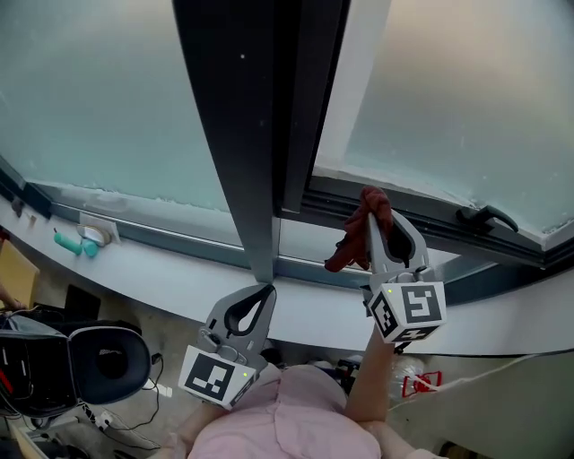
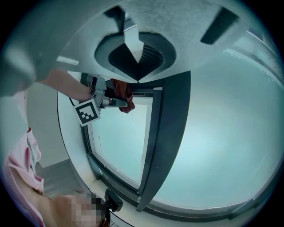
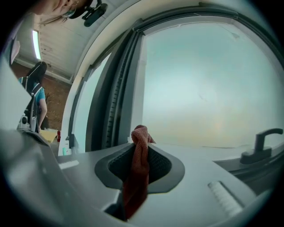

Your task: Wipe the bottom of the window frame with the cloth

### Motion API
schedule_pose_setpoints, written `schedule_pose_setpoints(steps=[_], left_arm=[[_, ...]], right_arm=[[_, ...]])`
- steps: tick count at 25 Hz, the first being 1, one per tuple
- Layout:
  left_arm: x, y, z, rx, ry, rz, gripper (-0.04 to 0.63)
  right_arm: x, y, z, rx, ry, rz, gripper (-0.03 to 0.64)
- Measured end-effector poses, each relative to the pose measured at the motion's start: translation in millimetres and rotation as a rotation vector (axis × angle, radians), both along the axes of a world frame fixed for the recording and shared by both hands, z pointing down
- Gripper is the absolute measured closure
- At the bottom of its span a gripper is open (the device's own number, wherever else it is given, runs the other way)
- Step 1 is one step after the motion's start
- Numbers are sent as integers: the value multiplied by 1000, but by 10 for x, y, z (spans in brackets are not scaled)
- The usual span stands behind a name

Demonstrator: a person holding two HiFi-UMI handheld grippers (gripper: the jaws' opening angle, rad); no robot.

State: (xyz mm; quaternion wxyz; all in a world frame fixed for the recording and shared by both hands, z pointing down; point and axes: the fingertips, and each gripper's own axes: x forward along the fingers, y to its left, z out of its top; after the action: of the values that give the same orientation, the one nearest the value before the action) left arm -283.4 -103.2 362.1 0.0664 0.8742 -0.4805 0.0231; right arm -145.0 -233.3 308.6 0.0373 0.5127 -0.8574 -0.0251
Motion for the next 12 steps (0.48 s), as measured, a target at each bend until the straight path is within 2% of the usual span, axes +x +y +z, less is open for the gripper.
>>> schedule_pose_setpoints(steps=[7, 12], left_arm=[[-239, 34, 43, -2, 17, -4, 597], [-331, 49, 60, -6, 29, -13, 598]], right_arm=[[-736, 12, 117, -10, 74, -96, 543], [-1045, -108, 351, -36, 235, -112, 541]])
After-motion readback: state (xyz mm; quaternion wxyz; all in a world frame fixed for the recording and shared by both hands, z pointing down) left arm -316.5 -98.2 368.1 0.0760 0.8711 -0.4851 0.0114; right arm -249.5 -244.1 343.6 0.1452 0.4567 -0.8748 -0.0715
